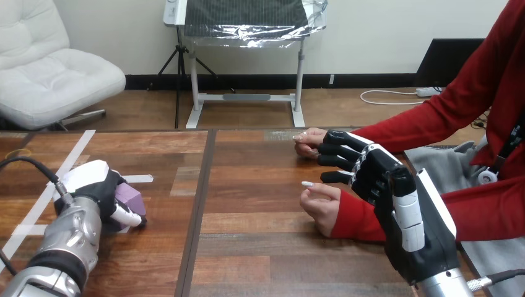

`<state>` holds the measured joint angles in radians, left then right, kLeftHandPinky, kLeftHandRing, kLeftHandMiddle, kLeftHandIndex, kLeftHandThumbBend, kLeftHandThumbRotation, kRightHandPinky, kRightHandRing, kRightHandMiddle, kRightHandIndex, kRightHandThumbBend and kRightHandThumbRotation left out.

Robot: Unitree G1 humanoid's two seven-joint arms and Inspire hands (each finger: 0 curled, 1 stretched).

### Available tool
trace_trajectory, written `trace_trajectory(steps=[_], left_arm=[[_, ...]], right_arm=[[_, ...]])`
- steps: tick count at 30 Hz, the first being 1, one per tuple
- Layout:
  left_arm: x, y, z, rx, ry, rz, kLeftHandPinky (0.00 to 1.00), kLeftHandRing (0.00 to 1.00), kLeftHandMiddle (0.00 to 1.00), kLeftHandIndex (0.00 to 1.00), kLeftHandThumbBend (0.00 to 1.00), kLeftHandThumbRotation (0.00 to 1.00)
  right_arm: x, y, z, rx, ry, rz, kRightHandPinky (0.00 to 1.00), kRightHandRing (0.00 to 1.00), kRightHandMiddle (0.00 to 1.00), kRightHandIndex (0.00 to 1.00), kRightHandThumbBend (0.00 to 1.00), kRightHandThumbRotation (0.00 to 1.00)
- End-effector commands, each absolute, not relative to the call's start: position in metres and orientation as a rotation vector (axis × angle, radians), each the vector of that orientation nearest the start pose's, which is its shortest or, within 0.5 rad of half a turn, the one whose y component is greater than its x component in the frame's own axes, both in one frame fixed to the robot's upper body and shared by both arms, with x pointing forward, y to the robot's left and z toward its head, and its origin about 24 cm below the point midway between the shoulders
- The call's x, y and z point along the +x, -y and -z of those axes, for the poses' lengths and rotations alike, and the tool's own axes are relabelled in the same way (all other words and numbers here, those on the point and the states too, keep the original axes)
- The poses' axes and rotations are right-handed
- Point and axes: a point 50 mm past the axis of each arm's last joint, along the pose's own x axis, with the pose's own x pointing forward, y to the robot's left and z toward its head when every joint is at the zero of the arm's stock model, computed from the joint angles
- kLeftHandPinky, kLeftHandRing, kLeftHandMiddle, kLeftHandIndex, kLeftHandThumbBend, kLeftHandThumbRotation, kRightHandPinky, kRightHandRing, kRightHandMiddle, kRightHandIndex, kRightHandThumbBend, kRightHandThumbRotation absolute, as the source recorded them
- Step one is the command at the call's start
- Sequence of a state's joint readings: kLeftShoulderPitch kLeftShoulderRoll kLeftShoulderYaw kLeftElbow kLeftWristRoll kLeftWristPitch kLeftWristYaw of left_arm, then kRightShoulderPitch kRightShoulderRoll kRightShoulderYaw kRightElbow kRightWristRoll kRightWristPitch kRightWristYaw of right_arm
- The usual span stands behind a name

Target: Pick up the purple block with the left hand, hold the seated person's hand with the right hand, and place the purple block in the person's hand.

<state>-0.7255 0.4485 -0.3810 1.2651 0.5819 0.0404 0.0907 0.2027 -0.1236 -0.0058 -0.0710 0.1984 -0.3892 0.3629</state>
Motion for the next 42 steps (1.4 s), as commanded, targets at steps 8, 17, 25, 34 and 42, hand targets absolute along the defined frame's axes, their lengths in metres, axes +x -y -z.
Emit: trace_trajectory(steps=[8,17,25,34,42], left_arm=[[0.3569,-0.2505,-0.0316,1.282,-0.448,0.021,0.63,0.73,0.75,0.74,0.72,0.07],[0.3570,-0.2495,-0.0322,1.268,-0.421,0.000,0.55,0.65,0.69,0.69,0.72,0.01],[0.3566,-0.2496,-0.0321,1.229,-0.408,-0.028,0.34,0.44,0.53,0.63,0.69,0.00],[0.3557,-0.2498,-0.0325,1.178,-0.368,-0.060,0.17,0.25,0.35,0.55,0.66,0.00],[0.3552,-0.2499,-0.0323,1.167,-0.355,-0.067,0.18,0.26,0.36,0.53,0.65,0.00]], right_arm=[[0.2136,0.1692,-0.0741,-0.005,0.368,-0.304,0.71,0.78,0.78,0.78,0.85,1.00],[0.2138,0.1691,-0.0742,-0.001,0.371,-0.304,0.71,0.78,0.79,0.78,0.84,1.00],[0.2140,0.1690,-0.0745,-0.006,0.369,-0.304,0.71,0.77,0.79,0.78,0.85,1.00],[0.2141,0.1690,-0.0747,-0.011,0.366,-0.302,0.70,0.77,0.79,0.78,0.86,1.00],[0.2137,0.1695,-0.0745,-0.009,0.367,-0.301,0.70,0.78,0.79,0.79,0.86,1.00]])
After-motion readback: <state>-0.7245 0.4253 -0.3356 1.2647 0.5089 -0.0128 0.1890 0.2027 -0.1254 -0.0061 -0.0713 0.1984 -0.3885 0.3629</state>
